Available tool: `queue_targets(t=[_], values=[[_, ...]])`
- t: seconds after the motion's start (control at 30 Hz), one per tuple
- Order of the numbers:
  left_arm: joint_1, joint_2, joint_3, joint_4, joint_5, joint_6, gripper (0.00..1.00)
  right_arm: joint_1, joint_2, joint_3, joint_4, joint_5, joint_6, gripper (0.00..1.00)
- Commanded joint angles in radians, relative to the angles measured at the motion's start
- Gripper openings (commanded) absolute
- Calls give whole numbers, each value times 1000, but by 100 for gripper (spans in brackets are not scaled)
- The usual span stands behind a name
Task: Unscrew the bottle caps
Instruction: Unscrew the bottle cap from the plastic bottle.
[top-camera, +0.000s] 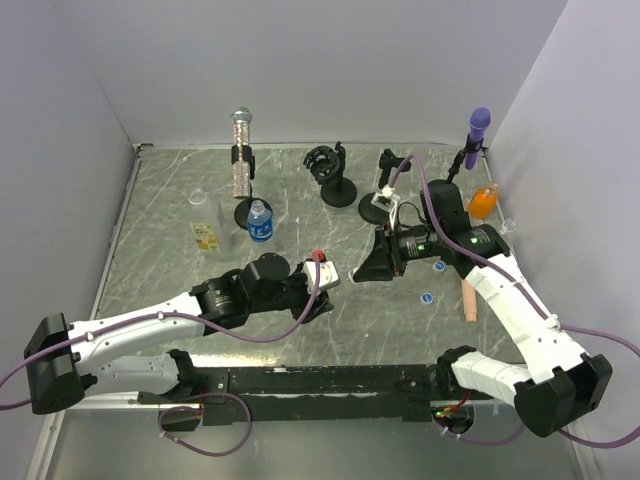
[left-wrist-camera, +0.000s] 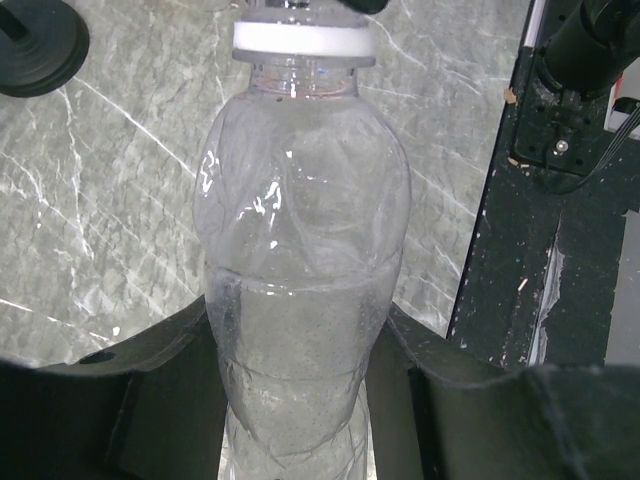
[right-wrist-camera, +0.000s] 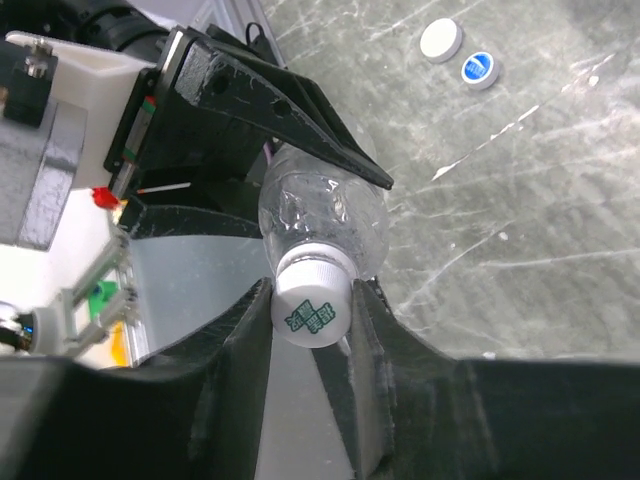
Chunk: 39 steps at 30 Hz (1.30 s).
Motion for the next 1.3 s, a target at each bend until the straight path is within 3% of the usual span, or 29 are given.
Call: queue_targets(t=[0.0,0.07,0.17,0.3,0.43,0.57,0.8,1.0,1.13,1.27], values=[[2,-1,44,33,-6,-8,36,16,7,73,-19,-24,-31,21],[2,-1,40,33,2,-2,36,23,20,96,-60,-39,-138,13],[2,-12,30,39,33,12,36,26,39,141,-176,-165,-458,6],[2,-36,12,43,74,36,36,56,128,295,-516,-251,-973,5],[2,-49,-5,48,125,73,36,82,226,406,-798,-177,-1472,8],[2,-50,-3,36,142,98,36,110,198,386,-792,-105,-1717,21],[2,-66,-22,33,129,101,36,154,195,417,-765,-68,-1635,24],[2,-79,-37,42,117,75,36,106,104,342,-363,-142,-945,75],[2,-86,-45,51,117,60,36,26,38,308,-216,-292,-695,85],[2,-84,-37,51,88,40,36,-33,-24,204,-50,-230,-406,90]])
